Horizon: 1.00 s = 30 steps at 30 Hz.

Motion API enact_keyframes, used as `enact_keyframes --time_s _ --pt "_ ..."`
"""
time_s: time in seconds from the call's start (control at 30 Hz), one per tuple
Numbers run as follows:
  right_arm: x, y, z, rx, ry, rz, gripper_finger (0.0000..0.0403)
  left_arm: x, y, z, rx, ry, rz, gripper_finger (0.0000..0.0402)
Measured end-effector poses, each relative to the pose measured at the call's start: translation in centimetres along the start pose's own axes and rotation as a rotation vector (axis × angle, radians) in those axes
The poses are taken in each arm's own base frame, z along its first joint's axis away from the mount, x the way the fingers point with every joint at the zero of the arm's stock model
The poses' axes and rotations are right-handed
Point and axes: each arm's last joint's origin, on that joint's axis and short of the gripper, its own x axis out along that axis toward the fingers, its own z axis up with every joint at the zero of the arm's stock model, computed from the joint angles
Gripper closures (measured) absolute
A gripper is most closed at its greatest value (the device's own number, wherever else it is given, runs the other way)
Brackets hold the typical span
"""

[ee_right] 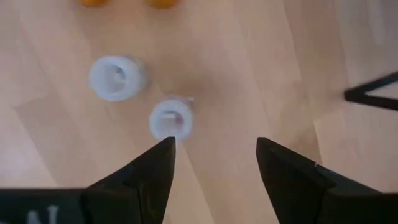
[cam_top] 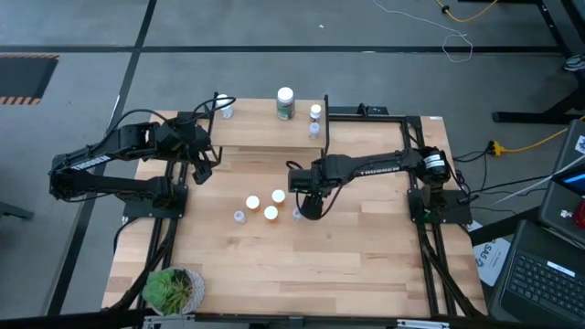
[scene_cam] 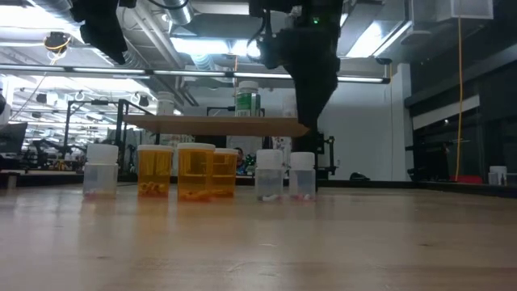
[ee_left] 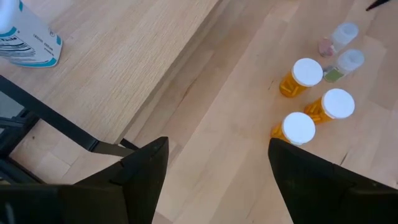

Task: Pick and place medicine bottles onto shelf by color
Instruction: Put the transparent pill bottle on the shelf

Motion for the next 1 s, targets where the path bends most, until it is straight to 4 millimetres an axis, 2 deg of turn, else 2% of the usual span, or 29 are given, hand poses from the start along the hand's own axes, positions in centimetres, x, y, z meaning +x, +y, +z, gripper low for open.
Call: enact_keyframes --time_s 0.1,0.33,0.57,1.0 --pt "0.0 0.1 0.1 -0.024 -0.012 0.006 0.0177 0.0 0.0 0.0 0.000 0.000 0.000 0.0130" --pt "0.0 2.2 -0.4 -0.210 -0.038 0.039 0.0177 0.0 0.0 0.0 0.000 0.000 0.001 0.0130" --pt "1.9 3.2 -0.4 -0.231 0.004 0.022 0.0177 0.0 0.0 0.0 0.001 0.000 0.000 0.0130" --pt "3.4 3.4 -0.1 -0.234 0.021 0.009 0.0177 0.0 0.0 0.0 0.001 0.000 0.001 0.0130"
